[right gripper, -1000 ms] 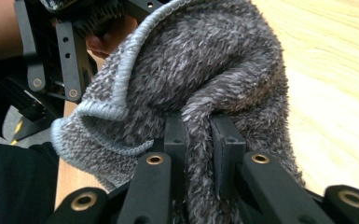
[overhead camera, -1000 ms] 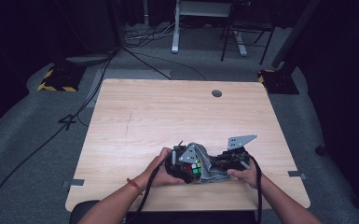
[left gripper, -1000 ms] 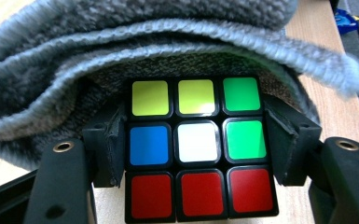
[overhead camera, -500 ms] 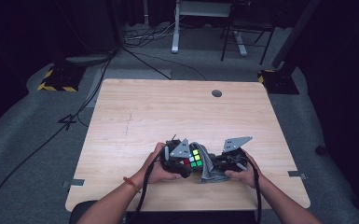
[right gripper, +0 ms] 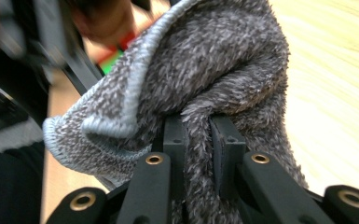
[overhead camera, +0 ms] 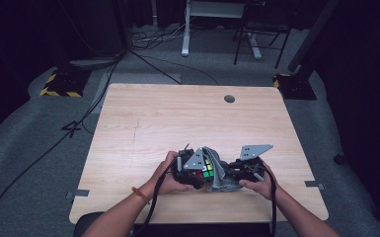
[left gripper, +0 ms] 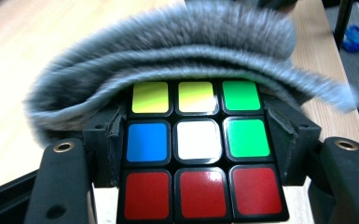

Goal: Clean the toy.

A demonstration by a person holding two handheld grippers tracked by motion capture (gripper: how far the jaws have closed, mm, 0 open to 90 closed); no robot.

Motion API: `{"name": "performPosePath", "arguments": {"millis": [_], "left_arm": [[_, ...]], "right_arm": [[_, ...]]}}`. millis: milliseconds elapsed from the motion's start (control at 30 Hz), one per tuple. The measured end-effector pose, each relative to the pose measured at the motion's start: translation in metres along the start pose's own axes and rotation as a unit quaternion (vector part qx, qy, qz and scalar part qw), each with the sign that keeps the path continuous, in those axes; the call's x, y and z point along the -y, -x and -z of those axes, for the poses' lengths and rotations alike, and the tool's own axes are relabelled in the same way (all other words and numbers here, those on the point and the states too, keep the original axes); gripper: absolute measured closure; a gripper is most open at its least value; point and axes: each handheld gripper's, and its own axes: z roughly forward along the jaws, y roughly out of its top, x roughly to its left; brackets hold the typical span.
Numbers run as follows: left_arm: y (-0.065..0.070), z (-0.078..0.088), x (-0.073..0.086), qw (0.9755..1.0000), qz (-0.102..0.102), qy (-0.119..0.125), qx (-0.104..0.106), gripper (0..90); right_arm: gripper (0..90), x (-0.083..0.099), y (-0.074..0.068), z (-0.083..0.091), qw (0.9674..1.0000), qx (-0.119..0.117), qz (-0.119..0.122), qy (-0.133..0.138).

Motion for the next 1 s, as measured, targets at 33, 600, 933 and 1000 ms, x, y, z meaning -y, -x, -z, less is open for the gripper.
{"name": "performPosePath", "arguments": {"millis": [33, 600, 933, 1000], "left_arm": [[-0.001, 0.003, -0.002, 1.0000, -0.001, 0.005, 0.001, 33.6], [-0.004, 0.006, 0.001, 0.9995, 0.016, 0.025, 0.011, 29.3], [-0.003, -0.002, 0.004, 0.9996, 0.005, -0.017, 0.024, 31.3], [0.001, -0.008, 0.004, 0.9991, -0.008, -0.034, 0.023, 32.2]], "right_arm": [[78.9, 0.001, 0.001, -0.002, 0.9999, 0.006, 0.005, -0.009], [79.1, 0.009, 0.007, -0.009, 0.9987, -0.044, -0.025, 0.000], [79.2, 0.002, 0.001, 0.001, 0.9996, -0.027, 0.004, 0.010], [79.2, -0.001, -0.001, 0.004, 0.9992, -0.033, 0.004, 0.021]]}}
